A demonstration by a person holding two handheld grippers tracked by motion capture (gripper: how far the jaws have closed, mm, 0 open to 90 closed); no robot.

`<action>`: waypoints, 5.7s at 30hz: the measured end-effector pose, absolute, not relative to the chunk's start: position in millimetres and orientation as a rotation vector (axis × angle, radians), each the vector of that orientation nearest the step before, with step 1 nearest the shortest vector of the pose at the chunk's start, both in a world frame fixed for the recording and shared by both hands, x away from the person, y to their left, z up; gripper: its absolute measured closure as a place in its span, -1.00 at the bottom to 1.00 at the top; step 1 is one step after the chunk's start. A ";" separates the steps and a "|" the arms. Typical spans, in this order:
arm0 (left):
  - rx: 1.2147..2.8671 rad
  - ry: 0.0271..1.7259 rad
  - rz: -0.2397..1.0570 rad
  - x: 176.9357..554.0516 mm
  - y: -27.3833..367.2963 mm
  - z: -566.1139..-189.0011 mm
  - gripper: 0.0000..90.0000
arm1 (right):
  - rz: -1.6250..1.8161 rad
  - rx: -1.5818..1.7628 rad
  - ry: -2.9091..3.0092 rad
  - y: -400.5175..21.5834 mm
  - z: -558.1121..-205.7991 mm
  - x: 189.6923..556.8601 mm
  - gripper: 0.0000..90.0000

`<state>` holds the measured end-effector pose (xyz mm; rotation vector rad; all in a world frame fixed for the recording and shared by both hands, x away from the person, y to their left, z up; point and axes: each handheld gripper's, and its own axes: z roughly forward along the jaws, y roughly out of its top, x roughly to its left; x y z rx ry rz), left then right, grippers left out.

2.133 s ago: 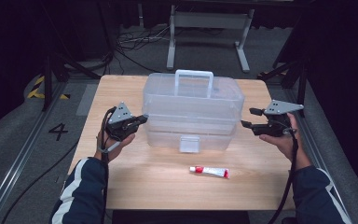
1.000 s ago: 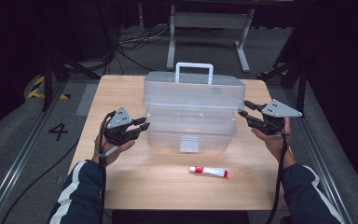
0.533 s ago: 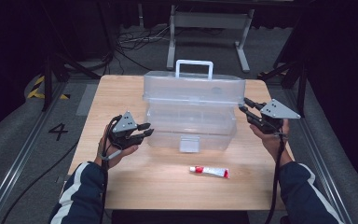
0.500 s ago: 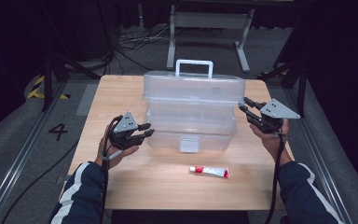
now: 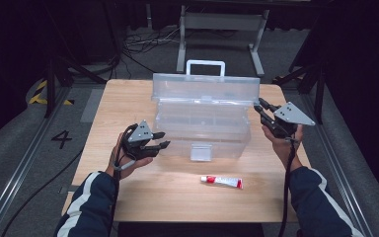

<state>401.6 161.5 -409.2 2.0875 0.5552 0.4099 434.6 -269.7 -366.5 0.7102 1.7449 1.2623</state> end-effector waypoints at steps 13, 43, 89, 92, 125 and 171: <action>2.126 0.543 0.408 407.6 153.0 -413.6 0.35 | 1.187 0.750 1.731 -263.5 -353.4 444.1 0.78; 2.392 0.411 0.297 435.3 117.9 -418.3 0.47 | 1.193 0.831 1.708 -258.1 -324.6 471.9 0.85; 2.426 0.311 0.232 436.6 116.8 -413.9 0.73 | 1.148 0.976 1.753 -253.4 -301.1 530.6 0.90; 2.442 0.277 0.244 435.1 115.3 -413.1 0.75 | 1.167 0.981 1.762 -255.3 -300.6 529.6 0.90; 2.461 0.219 0.251 423.0 125.9 -412.1 0.77 | 1.142 1.060 1.801 -247.0 -293.5 548.4 0.89; 2.411 0.226 0.248 422.2 129.7 -415.9 0.76 | 1.129 1.118 1.859 -246.9 -298.4 594.3 0.86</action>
